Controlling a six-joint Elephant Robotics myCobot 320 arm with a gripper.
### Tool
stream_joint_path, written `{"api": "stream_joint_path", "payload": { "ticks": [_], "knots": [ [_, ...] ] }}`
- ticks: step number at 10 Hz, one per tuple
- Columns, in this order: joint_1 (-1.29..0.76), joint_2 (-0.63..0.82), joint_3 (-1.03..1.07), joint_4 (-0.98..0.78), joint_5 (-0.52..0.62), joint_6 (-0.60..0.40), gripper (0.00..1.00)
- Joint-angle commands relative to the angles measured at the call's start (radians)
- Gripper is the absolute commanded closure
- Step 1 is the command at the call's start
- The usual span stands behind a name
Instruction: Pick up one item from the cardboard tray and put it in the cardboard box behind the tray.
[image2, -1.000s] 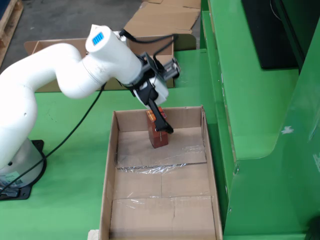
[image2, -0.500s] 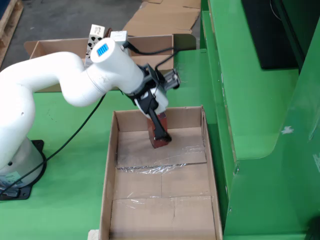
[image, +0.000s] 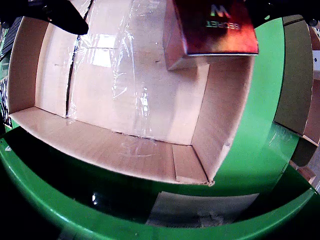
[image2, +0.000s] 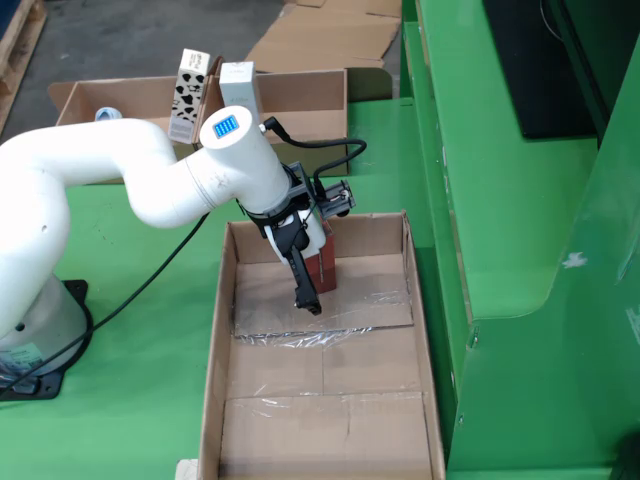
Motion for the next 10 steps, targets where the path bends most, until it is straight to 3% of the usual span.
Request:
{"api": "stream_joint_path", "payload": {
  "ticks": [1,9,10],
  "knots": [
    [-0.007,0.030,0.037,0.003,0.005,0.000,0.00],
    [-0.007,0.030,0.037,0.003,0.005,0.000,0.00],
    [-0.003,-0.006,0.122,-0.039,0.000,0.002,0.00]
  ]
}}
